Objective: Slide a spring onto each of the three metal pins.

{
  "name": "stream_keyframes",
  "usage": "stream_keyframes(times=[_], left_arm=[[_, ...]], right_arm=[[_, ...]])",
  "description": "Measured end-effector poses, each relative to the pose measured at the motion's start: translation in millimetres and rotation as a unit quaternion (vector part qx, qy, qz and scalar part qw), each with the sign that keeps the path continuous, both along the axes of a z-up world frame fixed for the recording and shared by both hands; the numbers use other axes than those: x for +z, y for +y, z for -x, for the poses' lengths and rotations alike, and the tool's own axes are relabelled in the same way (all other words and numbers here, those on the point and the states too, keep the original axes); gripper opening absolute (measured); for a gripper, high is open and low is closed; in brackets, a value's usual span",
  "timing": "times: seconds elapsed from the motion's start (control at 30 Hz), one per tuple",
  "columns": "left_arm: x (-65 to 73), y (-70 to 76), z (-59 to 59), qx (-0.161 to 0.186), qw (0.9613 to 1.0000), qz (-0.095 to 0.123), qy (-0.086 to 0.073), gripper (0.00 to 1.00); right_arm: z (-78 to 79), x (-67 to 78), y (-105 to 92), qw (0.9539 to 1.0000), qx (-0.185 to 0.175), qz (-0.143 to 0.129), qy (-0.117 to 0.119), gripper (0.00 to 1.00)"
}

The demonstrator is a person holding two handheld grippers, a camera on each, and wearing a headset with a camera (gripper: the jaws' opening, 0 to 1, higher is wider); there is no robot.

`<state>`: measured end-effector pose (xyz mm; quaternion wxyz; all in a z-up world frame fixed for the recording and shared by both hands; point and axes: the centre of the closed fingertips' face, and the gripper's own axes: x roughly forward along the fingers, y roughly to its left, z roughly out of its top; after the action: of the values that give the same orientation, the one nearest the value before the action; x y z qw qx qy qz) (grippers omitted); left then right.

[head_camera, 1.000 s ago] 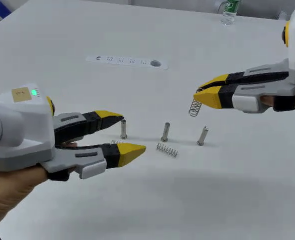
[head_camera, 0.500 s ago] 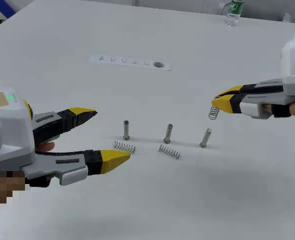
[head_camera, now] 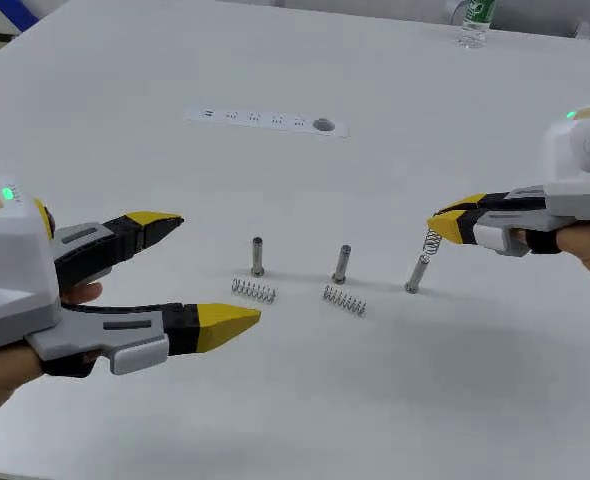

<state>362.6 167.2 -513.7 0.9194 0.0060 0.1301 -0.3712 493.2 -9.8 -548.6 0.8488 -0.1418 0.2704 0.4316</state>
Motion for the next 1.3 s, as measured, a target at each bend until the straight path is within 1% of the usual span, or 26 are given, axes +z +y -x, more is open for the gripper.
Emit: stream_keyframes(times=[0.23, 0.57, 0.77, 0.93, 0.97, 1.17, 1.3], left_arm=[[-4.4, 2.0, -0.1, 0.001, 1.0000, -0.005, 0.005, 0.82], [-4.8, 4.3, -0.1, 0.002, 1.0000, -0.007, 0.007, 0.80], [-5.9, 4.7, 1.1, 0.001, 0.9999, -0.010, 0.008, 0.79], [-5.8, 4.5, 1.2, 0.000, 0.9999, -0.012, 0.008, 0.79], [-5.8, 4.5, 1.2, 0.000, 0.9999, -0.012, 0.008, 0.79], [-5.6, 5.2, 1.2, 0.001, 0.9999, -0.013, 0.008, 0.79], [-6.3, 5.6, 1.6, 0.002, 0.9999, -0.013, 0.009, 0.78]], right_arm=[[2.3, -4.2, 0.8, 1.0000, -0.001, -0.002, 0.005, 0.11], [1.3, -10.0, 1.3, 1.0000, -0.005, -0.003, 0.008, 0.11], [0.4, -17.0, 0.9, 0.9999, -0.008, -0.004, 0.012, 0.12], [-1.0, -27.2, 0.7, 0.9998, -0.011, -0.002, 0.014, 0.12], [-1.1, -29.4, 0.6, 0.9998, -0.012, -0.004, 0.018, 0.12], [-0.6, -45.8, -0.4, 0.9995, -0.015, 0.003, 0.027, 0.12], [-1.2, -53.0, -1.2, 0.9993, -0.017, 0.009, 0.031, 0.12]])
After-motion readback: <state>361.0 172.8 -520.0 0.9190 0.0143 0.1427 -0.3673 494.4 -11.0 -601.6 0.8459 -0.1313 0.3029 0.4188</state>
